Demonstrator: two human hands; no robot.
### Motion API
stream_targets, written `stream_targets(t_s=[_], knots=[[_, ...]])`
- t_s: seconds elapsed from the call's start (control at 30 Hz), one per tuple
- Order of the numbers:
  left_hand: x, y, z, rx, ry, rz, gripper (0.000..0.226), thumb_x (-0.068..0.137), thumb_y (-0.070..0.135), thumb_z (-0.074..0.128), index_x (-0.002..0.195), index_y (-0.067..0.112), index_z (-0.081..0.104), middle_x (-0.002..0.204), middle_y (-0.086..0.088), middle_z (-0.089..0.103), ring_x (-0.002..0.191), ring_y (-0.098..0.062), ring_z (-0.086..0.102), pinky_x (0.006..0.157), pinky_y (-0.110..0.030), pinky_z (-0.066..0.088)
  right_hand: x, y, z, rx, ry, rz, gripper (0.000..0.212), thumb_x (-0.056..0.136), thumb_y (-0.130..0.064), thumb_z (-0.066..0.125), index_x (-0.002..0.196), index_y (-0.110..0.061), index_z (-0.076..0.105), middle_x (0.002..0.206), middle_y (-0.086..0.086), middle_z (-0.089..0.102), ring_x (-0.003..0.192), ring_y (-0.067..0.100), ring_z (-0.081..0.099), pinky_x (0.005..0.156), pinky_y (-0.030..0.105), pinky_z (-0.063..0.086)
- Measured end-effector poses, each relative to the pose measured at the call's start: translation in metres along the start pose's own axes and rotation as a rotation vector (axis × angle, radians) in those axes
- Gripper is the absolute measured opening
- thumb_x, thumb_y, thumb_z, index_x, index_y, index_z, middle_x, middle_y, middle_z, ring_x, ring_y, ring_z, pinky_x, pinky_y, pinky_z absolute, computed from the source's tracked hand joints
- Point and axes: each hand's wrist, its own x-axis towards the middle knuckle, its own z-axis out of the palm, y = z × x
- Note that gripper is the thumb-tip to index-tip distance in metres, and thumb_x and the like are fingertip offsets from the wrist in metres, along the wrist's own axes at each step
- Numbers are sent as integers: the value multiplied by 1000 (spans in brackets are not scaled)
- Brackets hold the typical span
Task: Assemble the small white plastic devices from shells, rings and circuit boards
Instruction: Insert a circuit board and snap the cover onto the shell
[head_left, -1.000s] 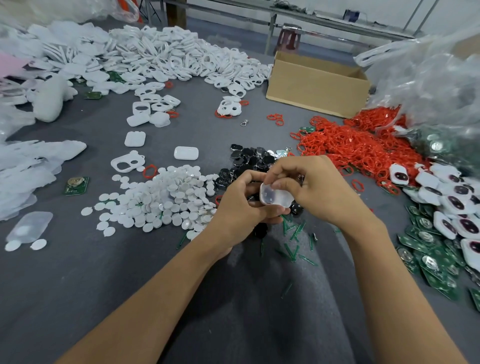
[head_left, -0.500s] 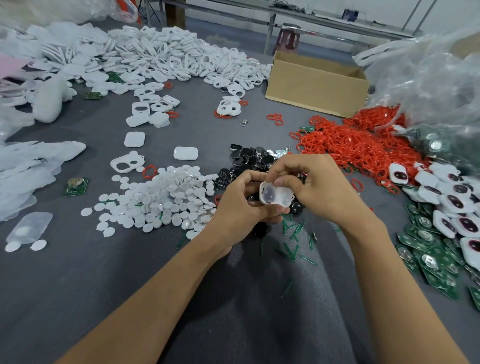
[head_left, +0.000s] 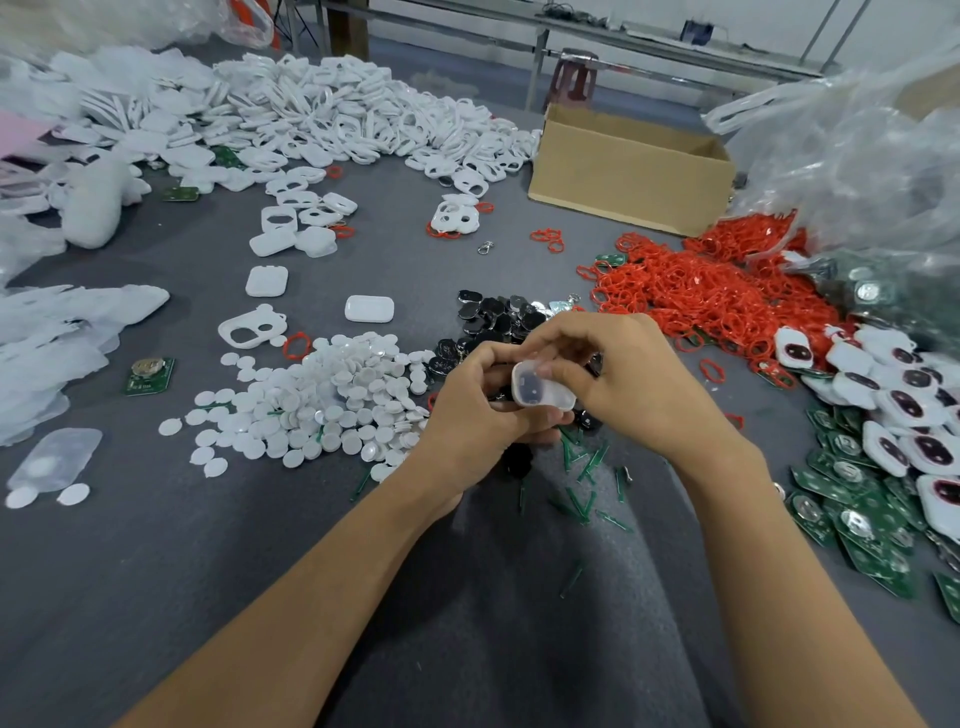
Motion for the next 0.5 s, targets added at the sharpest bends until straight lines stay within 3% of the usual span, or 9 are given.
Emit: stream_targets(t_s=[0.17,0.3,0.5], knots=[[1,1,0,10,29,-8,46,75,-8,76,113,6,55,108,-16,70,85,-29,74,67,-32,61,0,2,1,-32,-7,2,11,83,-9,70,92,-15,72,83,-4,69,76,9,60,71,24,47],[1,1,0,12,57,-2,46,73,-9,77,110,8,56,108,-16,68,83,-26,74,66,-31,61,0,5,1,-103,25,-4,12,81,-10,72,90,-17,72,86,-5,64,82,11,53,72,17,38],[1,0,0,13,78,4,47,71,-8,79,110,8,57,108,-17,67,84,-28,73,69,-34,62,-2,11,0,-136,23,34,9,79,-14,75,80,-22,72,79,-4,67,75,12,56,71,30,44]])
